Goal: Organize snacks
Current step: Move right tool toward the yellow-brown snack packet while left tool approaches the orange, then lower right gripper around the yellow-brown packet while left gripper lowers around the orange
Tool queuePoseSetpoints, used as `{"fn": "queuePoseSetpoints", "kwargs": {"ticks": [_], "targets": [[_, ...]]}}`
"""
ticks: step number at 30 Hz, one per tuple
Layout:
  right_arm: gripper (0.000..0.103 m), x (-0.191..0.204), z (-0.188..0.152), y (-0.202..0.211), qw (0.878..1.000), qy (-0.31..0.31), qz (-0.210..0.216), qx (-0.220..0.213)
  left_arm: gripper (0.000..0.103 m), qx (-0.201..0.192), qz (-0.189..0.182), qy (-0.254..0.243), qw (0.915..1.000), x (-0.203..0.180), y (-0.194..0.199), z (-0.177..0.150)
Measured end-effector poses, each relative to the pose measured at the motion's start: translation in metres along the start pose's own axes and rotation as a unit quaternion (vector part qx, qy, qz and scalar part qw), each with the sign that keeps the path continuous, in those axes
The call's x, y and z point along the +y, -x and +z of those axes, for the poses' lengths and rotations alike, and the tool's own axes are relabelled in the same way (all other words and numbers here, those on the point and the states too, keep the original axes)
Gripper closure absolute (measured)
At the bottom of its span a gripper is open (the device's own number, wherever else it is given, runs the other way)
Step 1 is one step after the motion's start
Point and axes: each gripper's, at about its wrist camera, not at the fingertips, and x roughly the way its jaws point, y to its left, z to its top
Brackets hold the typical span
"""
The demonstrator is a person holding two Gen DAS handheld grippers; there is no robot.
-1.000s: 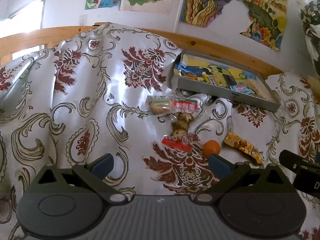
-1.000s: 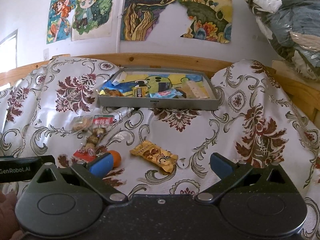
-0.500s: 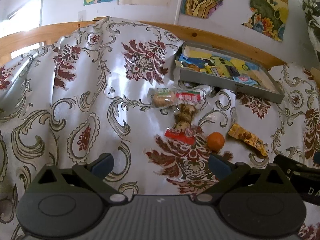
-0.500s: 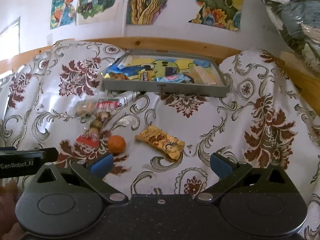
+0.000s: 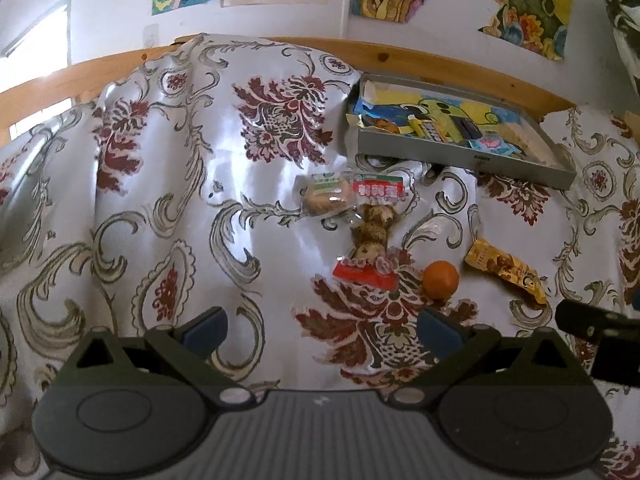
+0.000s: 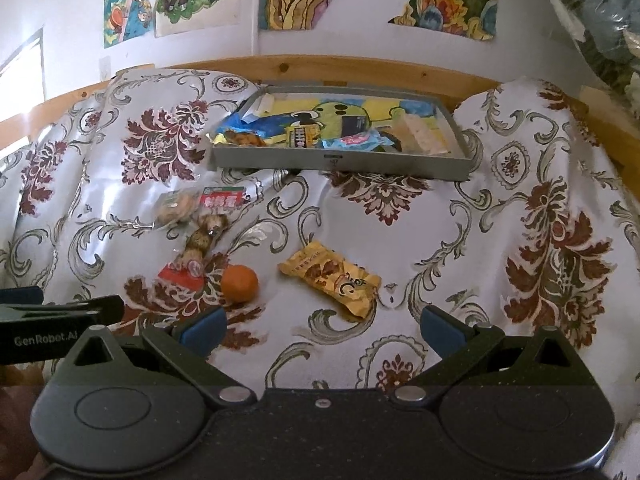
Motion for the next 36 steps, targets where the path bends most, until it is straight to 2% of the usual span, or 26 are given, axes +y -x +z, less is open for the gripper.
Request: {"fn": "queuePoseSetpoints", "kwargs": {"ticks": [7, 13, 20, 24, 26, 36], "targets": [[0.001, -0.01, 0.007, -0.018, 0.999, 0.021, 0.035, 0.032, 0.0, -0.006, 0.006, -0.019, 0.9998, -0.007, -0.009, 0.009], [0.001, -0.023, 0.011, -0.031, 0.996, 0.084, 0.03, 0.016, 0.0, -0.004, -0.002, -0.034, 0.9994, -0.015, -0.023, 0.018], [0.001, -0.042, 0.019, -0.056, 0.993, 0.11, 0.046, 0.008, 0.0, 0.003, -0.025, -0.066, 0.9975, -0.036, -0.045, 0.024], [0.001, -0.04, 0.017, -0.071, 0.985, 0.171, 0.038, 0.007, 0.0, 0.009, -0.037, -0.086, 0.9956, -0.048, -0.059, 0.026], [0.001, -0.039, 0.013, -0.078, 0.98, 0.196, 0.018, 0.007, 0.0, 0.01, -0.039, -0.098, 0.9944, -0.052, -0.065, 0.026], [0.001, -0.032, 0.003, -0.101, 0.973, 0.228, 0.015, 0.014, 0.0, 0.021, -0.05, -0.132, 0.9898, -0.068, -0.088, 0.027]]}}
